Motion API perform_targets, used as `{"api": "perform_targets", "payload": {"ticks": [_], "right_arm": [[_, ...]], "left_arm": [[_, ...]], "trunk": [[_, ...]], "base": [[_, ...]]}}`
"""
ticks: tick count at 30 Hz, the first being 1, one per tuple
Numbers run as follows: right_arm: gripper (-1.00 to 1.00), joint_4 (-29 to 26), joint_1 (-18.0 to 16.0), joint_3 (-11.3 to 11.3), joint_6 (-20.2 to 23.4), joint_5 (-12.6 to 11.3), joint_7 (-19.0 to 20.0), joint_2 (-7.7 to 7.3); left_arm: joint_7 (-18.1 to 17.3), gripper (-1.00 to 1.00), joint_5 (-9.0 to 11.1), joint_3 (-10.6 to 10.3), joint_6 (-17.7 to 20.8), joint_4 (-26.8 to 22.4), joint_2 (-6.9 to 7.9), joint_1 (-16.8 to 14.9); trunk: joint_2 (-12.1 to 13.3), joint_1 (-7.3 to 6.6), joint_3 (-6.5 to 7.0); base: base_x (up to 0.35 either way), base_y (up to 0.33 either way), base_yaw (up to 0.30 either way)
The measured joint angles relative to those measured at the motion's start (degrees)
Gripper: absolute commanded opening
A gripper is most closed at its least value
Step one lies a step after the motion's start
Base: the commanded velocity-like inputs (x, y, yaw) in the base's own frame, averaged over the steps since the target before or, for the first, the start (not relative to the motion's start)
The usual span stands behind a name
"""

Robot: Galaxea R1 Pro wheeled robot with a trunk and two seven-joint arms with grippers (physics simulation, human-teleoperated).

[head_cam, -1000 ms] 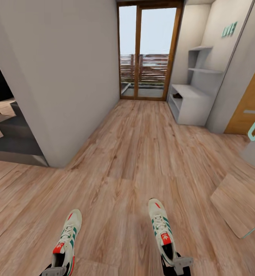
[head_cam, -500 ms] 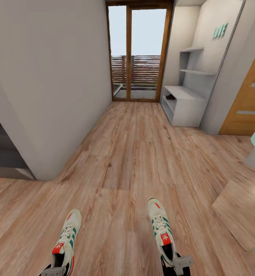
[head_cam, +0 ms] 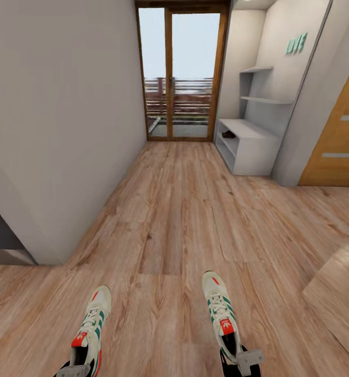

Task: Pick up the two gym shoes and the two sandals from the corridor floor and place them onto the hallstand (shoe rack) in the corridor, making sure they are on the rack and not on the floor. Arrange them so the two gym shoes are next to each other and the two sandals are next to each other.

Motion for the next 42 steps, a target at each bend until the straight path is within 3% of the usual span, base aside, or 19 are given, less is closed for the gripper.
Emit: {"api": "perform_targets", "payload": {"ticks": [42], "right_arm": [[-1.00,0.1,0.0,-0.1,0.0,0.0,0.0,-0.09]], "left_arm": [[0.0,-1.00,0.0,-0.1,0.0,0.0,0.00,0.0]], "trunk": [[0.0,0.00,0.00]], "base": [[0.334,0.022,-0.010]]}}
